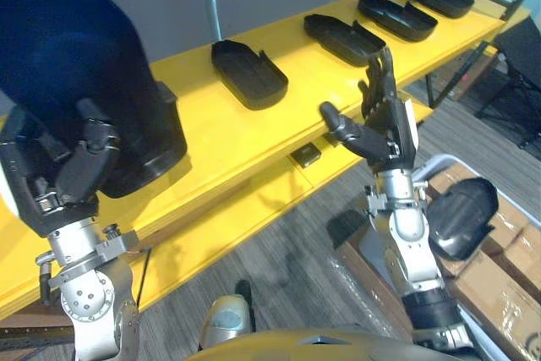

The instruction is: Walk over and take three plastic housings, then place them on the shelf

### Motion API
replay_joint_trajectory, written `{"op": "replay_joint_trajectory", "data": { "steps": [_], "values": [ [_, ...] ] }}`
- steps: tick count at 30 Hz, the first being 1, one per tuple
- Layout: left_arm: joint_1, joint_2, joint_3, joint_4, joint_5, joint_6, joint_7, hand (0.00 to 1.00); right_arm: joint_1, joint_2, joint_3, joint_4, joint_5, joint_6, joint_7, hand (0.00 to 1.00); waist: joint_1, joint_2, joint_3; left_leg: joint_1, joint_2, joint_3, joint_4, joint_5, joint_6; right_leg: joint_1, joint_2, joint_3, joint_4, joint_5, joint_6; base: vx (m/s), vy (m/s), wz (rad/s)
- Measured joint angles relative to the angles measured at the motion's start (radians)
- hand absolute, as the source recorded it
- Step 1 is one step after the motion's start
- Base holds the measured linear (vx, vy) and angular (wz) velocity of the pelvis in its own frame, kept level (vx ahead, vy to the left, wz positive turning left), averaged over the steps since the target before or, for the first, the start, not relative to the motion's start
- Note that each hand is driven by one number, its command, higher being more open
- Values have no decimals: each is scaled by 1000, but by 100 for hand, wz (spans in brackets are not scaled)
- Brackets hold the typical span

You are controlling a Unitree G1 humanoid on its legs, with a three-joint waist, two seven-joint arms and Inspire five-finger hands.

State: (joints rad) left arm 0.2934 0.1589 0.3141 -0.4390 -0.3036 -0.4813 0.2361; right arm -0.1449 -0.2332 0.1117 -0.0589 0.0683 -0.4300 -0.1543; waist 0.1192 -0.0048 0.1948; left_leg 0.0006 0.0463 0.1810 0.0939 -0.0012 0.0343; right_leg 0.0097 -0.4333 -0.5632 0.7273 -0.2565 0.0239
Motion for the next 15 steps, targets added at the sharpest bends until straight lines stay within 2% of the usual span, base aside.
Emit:
{"op": "replay_joint_trajectory", "data": {
  "steps": [1, 2, 4, 5, 6, 7, 8, 9, 10, 12, 14, 15],
  "values": [
    [-36, 7, -3, -1, 0, 2, 7, 0, -23, -34, -22, -7, -25, -10, -20, 100, -10, 5, 0, -1, 3, -48, -4, -7, -10, -63, 35, 74, -93, 3, 4, 158, -29, 80],
    [-49, 9, -4, -1, 0, 6, 12, 0, -31, -45, -30, -8, -25, -17, -23, 100, -16, 6, 1, -2, 6, -67, -6, -8, -11, -89, 49, 119, -129, 9, 13, 185, -90, 107],
    [-60, 10, -6, 3, -1, 13, 41, 0, -35, -54, -61, -43, -20, -33, -22, 100, -35, 6, 0, 4, 26, -129, -5, -14, -34, -147, 106, 279, -263, 56, 78, 171, -194, 95],
    [-56, 10, -5, 4, -2, 16, 48, 0, -35, -55, -65, -55, -18, -35, -21, 100, -38, 2, -2, 8, 30, -142, -4, -18, -49, -144, 115, 293, -296, 65, 85, 187, -298, 91],
    [-52, 11, -5, 6, -7, 28, 52, 0, -35, -59, -74, -83, 11, -37, -8, 100, -39, -13, -11, 10, 32, -175, 2, -28, -79, -130, 127, 278, -355, 88, 71, 152, -291, 71],
    [-50, 12, -5, 6, -8, 31, 53, 0, -37, -62, -79, -97, 28, -37, 0, 100, -38, -29, -20, 7, 29, -189, 7, -34, -97, -118, 132, 258, -385, 96, 66, 201, -445, 99],
    [-48, 3, -12, 16, -8, 32, 53, 0, -41, -76, -93, -115, 59, -39, 21, 100, -42, -46, -34, 4, 33, -229, 20, -44, -135, -81, 153, 247, -429, 191, 89, 215, -473, 103],
    [-32, -28, -40, 29, -22, 39, 43, 0, -42, -103, -113, -114, 77, -37, 36, 100, -41, -5, -50, -4, 88, -227, 36, -50, -152, -36, 195, 179, -465, 180, 72, 233, -505, 99],
    [-16, -41, -51, 30, -32, 41, 32, 0, -43, -113, -122, -114, 82, -33, 40, 100, -41, 13, -64, -21, 114, -197, 45, -47, -152, -25, 215, 151, -487, 184, 62, 219, -395, 101],
    [-6, -82, -99, 34, -44, 48, -23, 0, -29, -124, -197, -114, 100, -12, 38, 100, -61, 52, -84, -64, 174, 37, 54, -6, -143, 16, 248, 41, -543, 190, 41, 172, -264, 119],
    [-8, -95, -139, 34, -43, 48, -52, 0, 3, -106, -239, -107, 132, 7, 33, 100, -71, 61, -83, -37, 176, 138, 8, 42, -140, 42, 249, -3, -541, 187, 35, 167, -175, 86],
    [-7, -94, -166, 34, -43, 48, -74, 0, 45, -83, -254, -102, 168, 17, 33, 100, -67, 61, -80, 11, 171, 162, -38, 65, -137, 78, 251, -13, -540, 183, 30, 160, -96, 47]
  ]
}}
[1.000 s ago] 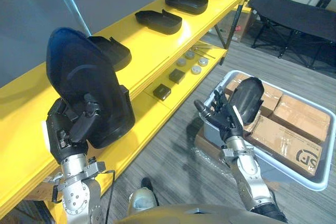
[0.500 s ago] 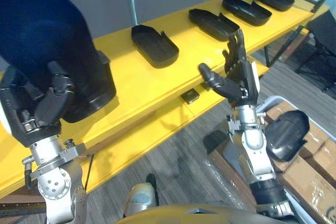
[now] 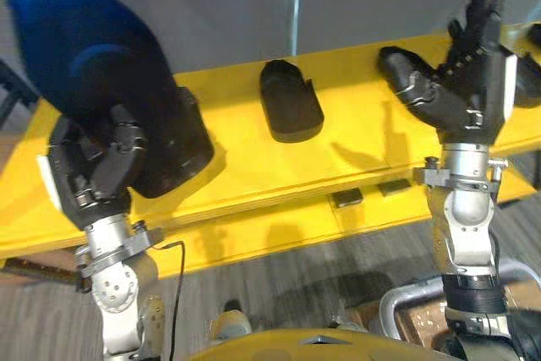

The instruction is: Walk over and take three plastic housings, then place them on the shelf

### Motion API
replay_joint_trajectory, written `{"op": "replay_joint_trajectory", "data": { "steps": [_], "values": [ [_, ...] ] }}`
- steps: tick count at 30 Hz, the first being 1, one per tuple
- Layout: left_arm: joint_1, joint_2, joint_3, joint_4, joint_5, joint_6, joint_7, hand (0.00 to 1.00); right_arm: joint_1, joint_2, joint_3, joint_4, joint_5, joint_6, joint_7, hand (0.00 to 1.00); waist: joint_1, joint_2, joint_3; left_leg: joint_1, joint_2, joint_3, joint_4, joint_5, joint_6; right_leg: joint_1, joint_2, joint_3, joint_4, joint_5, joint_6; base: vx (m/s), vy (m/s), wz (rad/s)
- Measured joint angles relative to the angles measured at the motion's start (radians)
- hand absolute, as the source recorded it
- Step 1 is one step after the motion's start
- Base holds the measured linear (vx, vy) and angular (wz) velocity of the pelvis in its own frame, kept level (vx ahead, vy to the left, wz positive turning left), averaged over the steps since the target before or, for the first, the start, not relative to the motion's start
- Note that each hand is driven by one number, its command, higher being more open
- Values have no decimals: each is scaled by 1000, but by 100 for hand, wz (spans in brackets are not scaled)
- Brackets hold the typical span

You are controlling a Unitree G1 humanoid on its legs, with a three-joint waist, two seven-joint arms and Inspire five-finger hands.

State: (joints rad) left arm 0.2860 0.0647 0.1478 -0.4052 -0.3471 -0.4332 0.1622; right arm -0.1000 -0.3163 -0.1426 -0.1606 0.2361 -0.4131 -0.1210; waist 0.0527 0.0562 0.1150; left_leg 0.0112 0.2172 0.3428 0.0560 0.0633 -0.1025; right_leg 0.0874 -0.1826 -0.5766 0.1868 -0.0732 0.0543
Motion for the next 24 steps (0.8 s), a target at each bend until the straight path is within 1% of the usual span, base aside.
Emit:
{"op": "replay_joint_trajectory", "data": {
  "steps": [2, 3, 5, 7, 9, 11, 13, 14, 15, 16, 17, 19, 20, 21, 22, 23, 24],
  "values": [
    [0, 1, -6, 0, 0, -1, -11, 0, 23, 29, 7, 0, 8, 0, 7, 100, -1, 0, 0, 30, 0, 11, -14, -1, -1, 20, 3, 3, 0, -1, -2, 139, -42, 2],
    [-1, 6, -6, 0, 1, -1, -13, 0, 29, 50, 20, 0, 7, -1, 13, 100, -1, -3, 1, 37, -2, 20, -15, -5, -5, 20, 0, 11, -1, -1, -2, 93, 16, -17],
    [-2, 19, -7, 0, 2, -1, -19, 0, 46, 72, 28, 0, 16, -7, 30, 100, -5, -16, 8, 40, -14, 32, -27, -8, -7, 20, -4, 16, -19, -1, -1, 37, 39, -14],
    [3, 25, -7, 1, 0, 3, -21, 0, 86, 112, 36, 0, 66, -7, 62, 100, -4, -31, 18, 47, -29, 42, -45, -9, -7, 25, -4, 26, -52, 9, 15, 5, 41, -11],
    [16, 24, -7, 1, -4, 3, -21, 0, 130, 145, 39, 0, 77, -8, 76, 100, -5, -34, 19, 52, -40, 40, -50, -11, -3, 40, -6, 25, -72, 16, 26, -6, 35, 5],
    [38, 21, -7, 1, -7, 3, -16, 0, 160, 170, 39, 0, 115, -8, 93, 100, -7, -32, 20, 47, -49, 33, -51, -13, 0, 45, -12, 15, -79, 15, 27, -23, 38, 18],
    [45, 6, -18, 1, -32, 3, -13, 0, 181, 178, 38, 0, 144, -8, 97, 100, -13, -29, 22, 19, -51, 12, -24, -20, 12, 52, -17, -11, -81, 13, 31, -52, 29, 38],
    [45, -6, -25, 1, -46, 3, -10, 0, 188, 176, 39, 1, 141, -8, 104, 100, -25, -27, 24, -10, -47, 10, 10, -36, 37, 54, -27, -29, -77, 10, 36, -65, 43, 43],
    [45, -15, -29, 2, -41, 2, -7, 0, 187, 175, 42, 1, 131, -8, 105, 100, -26, -22, 28, -26, -35, 20, 34, -53, 58, 54, -33, -37, -70, 9, 37, -70, 71, 36],
    [45, -15, -37, 3, -37, 2, 2, 0, 188, 173, 47, 1, 125, -8, 105, 100, -27, -19, 30, -35, -19, 59, 64, -75, 73, 54, -38, -42, -62, 8, 39, -43, 68, 29],
    [42, -15, -53, 4, -35, -1, 11, 0, 189, 164, 57, 0, 126, -8, 106, 100, -34, -13, 33, -43, 7, 124, 105, -86, 90, 53, -49, -50, -42, 3, 40, -30, 85, 27],
    [36, -14, -80, 7, -34, -7, 21, 0, 188, 148, 59, 0, 126, -9, 109, 100, -37, -7, 38, -69, 2, 128, 153, -88, 91, 18, -94, -43, 30, -27, 50, -42, 144, 15],
    [35, -13, -86, 7, -31, -11, 30, 0, 184, 148, 63, 0, 129, -12, 109, 100, -38, -7, 39, -90, -4, 126, 188, -90, 87, -13, -121, -26, 78, -50, 56, -65, 200, -4],
    [35, -11, -90, 12, -25, -15, 50, 0, 183, 150, 73, 1, 134, -13, 109, 100, -42, -8, 40, -107, -20, 109, 223, -111, 80, -51, -158, -6, 143, -77, 64, -54, 165, -8],
    [34, -12, -93, 23, -26, -17, 62, 0, 183, 156, 79, 2, 134, -13, 109, 100, -46, -10, 42, -107, -36, 104, 237, -130, 71, -66, -187, 9, 182, -89, 80, -42, 159, -10],
    [35, -12, -95, 39, -26, -17, 68, 0, 184, 163, 83, 8, 134, -13, 105, 100, -53, -12, 44, -105, -47, 116, 248, -147, 73, -68, -209, 16, 198, -94, 87, -41, 168, -17],
    [36, -13, -98, 62, -27, -17, 69, 0, 185, 169, 94, 14, 132, -13, 80, 100, -56, -11, 43, -100, -63, 130, 267, -170, 79, -67, -231, 32, 198, -85, 104, -35, 177, -14]
  ]
}}
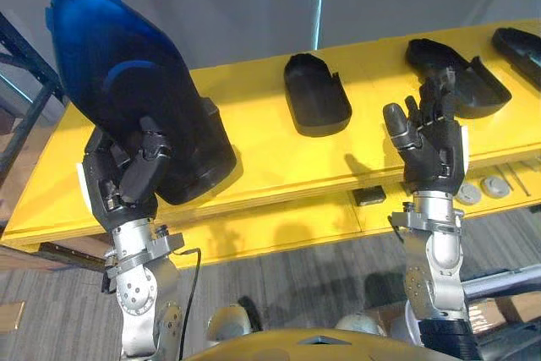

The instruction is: Walk over and take three plastic housings, then place them on the shelf

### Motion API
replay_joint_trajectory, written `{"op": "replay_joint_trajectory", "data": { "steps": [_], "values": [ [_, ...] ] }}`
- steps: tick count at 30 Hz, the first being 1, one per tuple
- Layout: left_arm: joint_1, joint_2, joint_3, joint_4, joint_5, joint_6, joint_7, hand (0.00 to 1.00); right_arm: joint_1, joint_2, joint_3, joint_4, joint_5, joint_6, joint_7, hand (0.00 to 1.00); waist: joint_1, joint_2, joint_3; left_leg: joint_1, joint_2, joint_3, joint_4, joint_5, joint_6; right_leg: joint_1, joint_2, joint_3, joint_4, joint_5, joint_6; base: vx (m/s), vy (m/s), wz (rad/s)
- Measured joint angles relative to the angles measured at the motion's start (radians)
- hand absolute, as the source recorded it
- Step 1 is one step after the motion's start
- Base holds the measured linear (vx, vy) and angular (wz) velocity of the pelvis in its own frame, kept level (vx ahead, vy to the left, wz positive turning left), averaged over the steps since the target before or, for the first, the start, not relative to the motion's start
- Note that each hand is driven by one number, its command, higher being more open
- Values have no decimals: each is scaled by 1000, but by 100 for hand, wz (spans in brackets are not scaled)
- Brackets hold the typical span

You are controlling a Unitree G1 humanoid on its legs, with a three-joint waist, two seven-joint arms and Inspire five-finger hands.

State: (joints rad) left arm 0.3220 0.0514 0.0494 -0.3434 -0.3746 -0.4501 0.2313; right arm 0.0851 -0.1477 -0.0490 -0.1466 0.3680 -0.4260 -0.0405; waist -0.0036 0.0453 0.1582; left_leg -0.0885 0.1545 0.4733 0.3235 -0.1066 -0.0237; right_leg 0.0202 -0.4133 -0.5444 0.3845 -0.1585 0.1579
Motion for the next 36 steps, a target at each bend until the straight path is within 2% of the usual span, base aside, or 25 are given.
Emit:
{"op": "replay_joint_trajectory", "data": {
  "steps": [3, 5, 6, 8, 9, 10, 11, 12, 16, 18, 25, 30, 36],
  "values": [
    [-4, 3, -13, 1, -4, 3, -33, 0, 37, 36, 1, -1, -8, -10, -57, 100, -2, -9, 5, -6, -26, 6, 29, -37, 16, 14, -26, -1, -22, 30, 12, -15, 219, 0],
    [-5, 15, -11, 0, -16, 3, -71, 0, 70, 57, 3, -1, -10, -15, -68, 100, -3, -23, 12, -4, -48, 15, 18, -46, 27, 6, -38, -1, -19, 48, -16, -12, 169, -1],
    [-5, 31, -9, 0, -17, 9, -82, 0, 82, 63, 5, -1, -23, -15, -70, 100, -1, -25, 15, -3, -57, 23, -1, -44, 36, -14, -38, 13, -18, 58, -55, -15, 133, -15],
    [-5, 66, -1, 1, -33, 19, -90, 0, 93, 70, 14, -4, -37, -15, -63, 100, -7, -25, 17, 5, -64, 26, -36, -35, 55, -39, -1, 52, -24, 56, -60, -10, 84, -15],
    [-5, 74, -4, 1, -66, 21, -96, 0, 104, 69, 18, -10, -39, -15, -53, 100, -14, -21, 20, 20, -63, 24, -66, -23, 61, -36, 44, 74, -50, 44, -67, 0, 0, 0],
    [-9, 71, -5, 1, -75, 20, -96, 0, 110, 70, 22, -23, -41, -13, -53, 100, -27, -18, 21, 28, -62, 16, -91, -9, 60, -31, 93, 100, -94, 46, -69, -4, -1, 12],
    [-12, 71, -10, 1, -80, 21, -95, 0, 115, 70, 22, -32, -44, -13, -53, 100, -36, -16, 21, 27, -62, 7, -98, -4, 54, -21, 112, 119, -120, 51, -74, 42, -35, 23],
    [-14, 71, -30, 1, -76, 21, -89, 0, 128, 65, 20, -55, -44, -13, -55, 100, -41, -17, 20, 27, -60, -1, -104, 5, 40, 3, 129, 110, -158, 76, -45, 60, -41, 21],
    [-13, 66, -55, -5, -47, 43, -92, 0, 137, 58, 9, -64, -46, -12, -57, 100, -42, -17, 20, 30, -55, -27, -126, 38, 33, 46, 157, 78, -224, 96, -37, 83, -69, 19],
    [-14, 66, -57, -8, -47, 45, -102, 0, 131, 14, 3, -64, -47, -12, -59, 100, -25, -17, 20, 32, -47, -26, -146, 49, 23, 51, 174, 77, -250, 103, -40, 35, -53, 2],
    [-44, 75, -66, -31, -43, 55, -99, 0, 96, -5, 1, -61, -46, -19, -66, 100, -27, -17, 19, 93, -58, 7, -222, 76, 11, 71, 178, 98, -266, 104, -41, 17, -3, -11],
    [-51, 79, -86, -66, -52, 65, -108, 0, 98, 23, 13, -41, -46, -20, -66, 100, -31, -17, 14, 118, -64, 39, -260, 89, 9, 72, 184, 123, -291, 121, -43, 1, 31, -17],
    [-46, 78, -122, -56, -65, 128, -108, 0, 96, 35, 31, -14, -48, -22, -53, 100, -29, -27, 9, 109, -49, 51, -231, 81, 8, 81, 198, 135, -324, 140, -43, -13, 18, -6]
  ]
}}
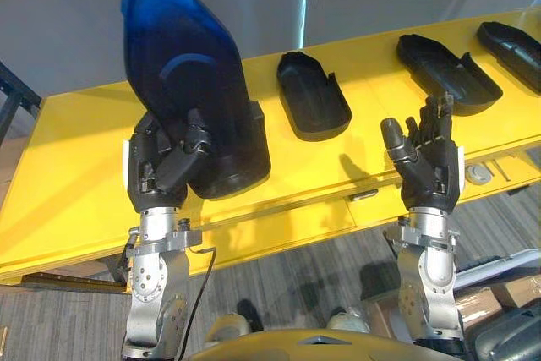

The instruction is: Walk over and take three plastic housings, then place them on the shelf

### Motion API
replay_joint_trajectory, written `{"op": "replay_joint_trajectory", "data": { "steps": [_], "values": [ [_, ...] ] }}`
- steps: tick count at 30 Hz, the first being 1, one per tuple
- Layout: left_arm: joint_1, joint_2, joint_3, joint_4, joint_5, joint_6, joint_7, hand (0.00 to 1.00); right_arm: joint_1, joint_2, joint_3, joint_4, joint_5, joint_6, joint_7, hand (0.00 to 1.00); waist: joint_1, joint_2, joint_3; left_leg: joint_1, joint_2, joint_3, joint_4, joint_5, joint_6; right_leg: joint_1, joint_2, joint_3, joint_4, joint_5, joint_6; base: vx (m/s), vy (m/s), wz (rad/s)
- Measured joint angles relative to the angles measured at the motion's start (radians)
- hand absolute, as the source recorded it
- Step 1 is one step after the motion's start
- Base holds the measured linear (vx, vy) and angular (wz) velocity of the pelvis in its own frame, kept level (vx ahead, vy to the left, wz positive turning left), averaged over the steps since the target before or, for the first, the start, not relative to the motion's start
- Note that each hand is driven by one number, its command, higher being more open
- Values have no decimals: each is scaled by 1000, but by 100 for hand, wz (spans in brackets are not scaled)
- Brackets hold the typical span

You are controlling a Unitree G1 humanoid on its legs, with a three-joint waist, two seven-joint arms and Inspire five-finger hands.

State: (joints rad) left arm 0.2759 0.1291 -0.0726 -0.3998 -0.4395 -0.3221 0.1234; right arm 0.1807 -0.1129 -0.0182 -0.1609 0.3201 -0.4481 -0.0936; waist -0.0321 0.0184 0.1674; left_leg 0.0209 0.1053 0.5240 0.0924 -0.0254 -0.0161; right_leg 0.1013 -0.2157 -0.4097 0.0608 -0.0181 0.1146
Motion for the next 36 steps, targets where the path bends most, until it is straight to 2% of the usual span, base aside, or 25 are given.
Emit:
{"op": "replay_joint_trajectory", "data": {
  "steps": [4, 7, 8, 9, 10, 11, 12, 14, 15, 16, 17, 18, 19, 20, 22, 23, 24, 25, 26, 27, 29, 32, 34, 36],
  "values": [
    [18, -7, 2, 27, -4, 2, 20, 0, 0, -1, 37, 1, 1, 0, 32, 100, 7, 0, -1, -35, 55, -4, 103, -42, -10, 9, 32, 4, -16, 1, -4, -56, -39, -7],
    [60, -16, 10, 62, -40, 2, 23, 0, 0, -17, 71, 9, 0, 0, 77, 100, 14, -1, -2, -67, 116, 1, 191, -58, -22, 1, 59, 26, -30, -13, -25, -86, -28, -20],
    [69, -16, 10, 90, -40, 2, 22, 0, 0, -27, 71, 17, 0, 0, 88, 100, 16, -9, -7, -110, 126, -7, 258, -35, -20, -10, 52, 32, -22, -15, -29, -40, -36, 0],
    [72, -17, 9, 117, -39, 2, 21, 0, -2, -44, 67, 30, 1, -1, 94, 100, 10, -36, -15, -174, 107, -23, 314, 41, -28, -43, 5, 31, 9, -18, -35, -34, -22, 12],
    [71, -18, 9, 127, -39, 2, 21, 0, -3, -50, 60, 37, 2, -1, 99, 100, 3, -57, -17, -199, 92, -36, 339, 92, -31, -65, -32, 28, 29, -19, -36, -49, 43, 4],
    [73, -21, 9, 139, -39, -2, 21, 0, -3, -52, 38, 43, 3, 0, 108, 100, 11, -77, -8, -250, 132, -46, 484, 91, 2, -87, -70, 38, 62, -13, -30, -28, 58, -12],
    [75, -24, 8, 166, -39, -4, 17, 0, 8, -53, 26, 49, 15, -1, 108, 100, 10, -70, -10, -265, 219, -68, 594, 87, -9, -78, -80, 47, 69, -13, -29, -14, 74, -25],
    [74, -40, 8, 205, -39, -4, 17, 0, 14, -55, 3, 50, 53, -17, 105, 100, 2, -68, -11, -241, 285, -119, 615, 112, -19, -78, -119, 65, 80, -7, -19, 37, 177, -27],
    [74, -47, 6, 214, -39, -5, 16, 0, 15, -58, -9, 50, 66, -37, 105, 100, 1, -61, -12, -214, 288, -134, 575, 151, -14, -84, -141, 82, 79, 1, 0, 59, 301, -29],
    [75, -57, -8, 215, -39, -6, 12, 0, 23, -71, -20, 50, 86, -64, 104, 100, -1, -35, -16, -168, 272, -139, 479, 253, 0, -92, -159, 97, 76, 14, 24, 62, 345, -19],
    [76, -65, -15, 213, -39, -9, 5, 0, 25, -83, -25, 50, 89, -70, 102, 100, -1, -10, -21, -148, 260, -141, 431, 327, 10, -101, -160, 100, 76, 19, 36, 73, 471, -9],
    [74, -70, -17, 212, -42, -19, -6, 0, 20, -85, -20, 64, 87, -69, 93, 100, -1, 15, -32, -129, 232, -142, 393, 265, -5, -112, -171, 115, 64, 31, 60, 66, 425, 3],
    [76, -56, -7, 205, -61, -29, -14, 0, 21, -66, 10, 81, 73, -66, 80, 100, 0, 5, -30, -113, 212, -137, 355, 213, -46, -108, -173, 117, 37, 44, 61, 62, 388, 11],
    [77, -49, -3, 200, -68, -32, -15, 0, 22, -57, 24, 83, 60, -64, 75, 100, 0, 1, -29, -100, 207, -128, 329, 178, -72, -107, -171, 115, 28, 58, 69, 46, 337, 29],
    [75, -52, -18, 194, -65, -35, -38, 0, 6, -47, 26, 83, 8, -57, 35, 100, 0, 38, -32, -54, 215, -55, 242, -28, -121, -93, -155, 71, 24, 90, 113, 22, 382, 48],
    [74, -50, -22, 192, -65, -35, -41, 0, 2, -45, 21, 83, 5, -57, 29, 100, 0, 45, -34, -46, 213, -52, 233, -47, -133, -90, -156, 67, 24, 92, 114, 11, 382, 44],
    [65, -31, -33, 186, -64, -35, -49, 0, -6, -22, 6, 86, -1, -55, 3, 100, 3, 31, -24, -28, 189, -48, 220, -98, -179, -73, -182, 62, 24, 105, 131, -13, 368, 15],
    [65, -9, -32, 180, -62, -35, -49, 0, -3, 6, 7, 84, -1, -51, -18, 100, 9, 4, -13, -12, 158, -40, 211, -109, -162, -66, -209, 56, 26, 149, 113, -41, 359, 8],
    [67, 0, -32, 180, -61, -34, -45, 0, 2, 15, 9, 84, -1, -51, -26, 100, 11, -3, -13, -10, 149, -36, 203, -114, -150, -70, -215, 55, 26, 178, 101, -83, 325, -10],
    [67, 19, -27, 177, -61, -34, -36, 0, 7, 30, 8, 83, -1, -51, -36, 100, 11, -11, -16, -1, 136, -24, 182, -118, -141, -90, -222, 55, 40, 226, 69, -68, 239, -15],
    [66, 40, -7, 164, -61, -32, -26, 0, 7, 47, 9, 77, -13, -50, -55, 100, 12, -21, -13, 21, 119, 4, 141, -106, -125, -131, -224, 54, 78, 266, 38, -54, 220, -27],
    [52, 45, 39, 154, -61, -31, -19, 0, 9, 46, 6, 62, -71, -50, -74, 100, -1, -23, -14, 24, 116, 19, 105, -84, -110, -160, -196, 49, 96, 273, 31, -10, 73, -14],
    [20, 44, 50, 152, -56, -31, -22, 0, 20, 42, -10, 25, -88, -49, -72, 100, -1, -22, -15, 25, 117, 9, 78, -52, -121, -159, -186, 45, 96, 273, 31, 60, -9, 12],
    [6, 43, 51, 127, -44, -25, -21, 0, 19, 22, -23, 5, -83, -48, -60, 100, -2, -10, -11, 26, 118, -3, 52, -32, -121, -157, -179, 25, 93, 268, 25, 63, -36, 18]
  ]
}}
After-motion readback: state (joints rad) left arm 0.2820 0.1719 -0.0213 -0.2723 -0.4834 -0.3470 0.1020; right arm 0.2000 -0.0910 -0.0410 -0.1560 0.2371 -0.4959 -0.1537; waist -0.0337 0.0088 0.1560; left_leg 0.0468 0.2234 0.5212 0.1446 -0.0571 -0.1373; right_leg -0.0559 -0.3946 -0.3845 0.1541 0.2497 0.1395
